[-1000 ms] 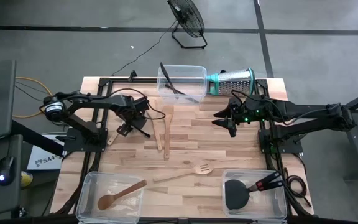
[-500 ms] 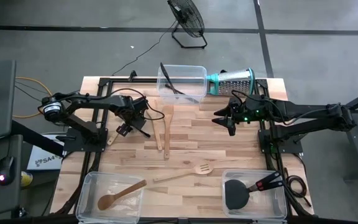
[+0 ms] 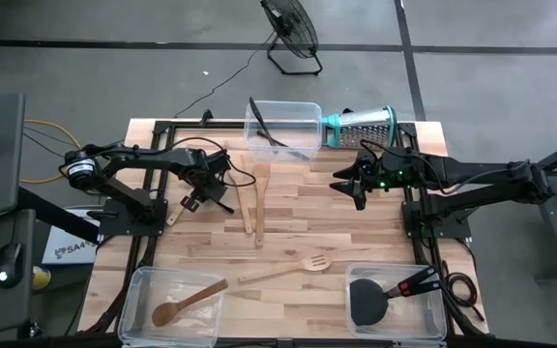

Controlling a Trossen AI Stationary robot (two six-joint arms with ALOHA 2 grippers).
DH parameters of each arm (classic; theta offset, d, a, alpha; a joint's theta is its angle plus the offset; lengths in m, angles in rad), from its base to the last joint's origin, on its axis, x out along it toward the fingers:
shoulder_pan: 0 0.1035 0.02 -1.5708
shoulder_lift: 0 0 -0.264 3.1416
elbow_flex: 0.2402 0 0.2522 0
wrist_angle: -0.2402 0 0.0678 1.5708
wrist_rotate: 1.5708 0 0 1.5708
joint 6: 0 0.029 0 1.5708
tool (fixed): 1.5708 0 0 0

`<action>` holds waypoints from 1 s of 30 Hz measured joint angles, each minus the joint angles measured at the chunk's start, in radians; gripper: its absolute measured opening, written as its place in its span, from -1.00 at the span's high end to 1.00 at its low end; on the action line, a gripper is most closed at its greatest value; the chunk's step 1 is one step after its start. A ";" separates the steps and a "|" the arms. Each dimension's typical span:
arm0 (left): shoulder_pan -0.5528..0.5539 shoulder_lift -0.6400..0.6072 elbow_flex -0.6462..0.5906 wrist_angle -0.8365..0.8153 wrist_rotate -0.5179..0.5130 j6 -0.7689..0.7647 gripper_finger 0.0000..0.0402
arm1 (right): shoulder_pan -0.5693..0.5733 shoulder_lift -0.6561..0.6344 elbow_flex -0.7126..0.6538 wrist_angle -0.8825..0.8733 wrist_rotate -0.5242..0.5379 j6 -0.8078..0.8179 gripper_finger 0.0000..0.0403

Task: Pick & Place Kitchen Items
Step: Put the black table knife into the top transparent bin

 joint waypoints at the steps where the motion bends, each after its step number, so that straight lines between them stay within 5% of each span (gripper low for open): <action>1: 0.000 0.000 0.000 0.001 0.000 0.000 0.47 | 0.000 0.000 0.000 0.000 0.000 0.000 0.07; 8: 0.000 0.000 0.000 0.005 0.010 0.000 0.84 | 0.000 0.000 0.000 0.001 0.000 0.032 0.07; 14: 0.000 0.000 0.000 0.008 0.015 -0.001 0.86 | 0.000 0.000 0.000 0.049 0.005 -0.039 0.07; 30: 0.000 0.001 -0.001 0.018 0.019 -0.003 0.86 | -0.063 -0.084 -0.396 0.731 -0.030 0.003 0.07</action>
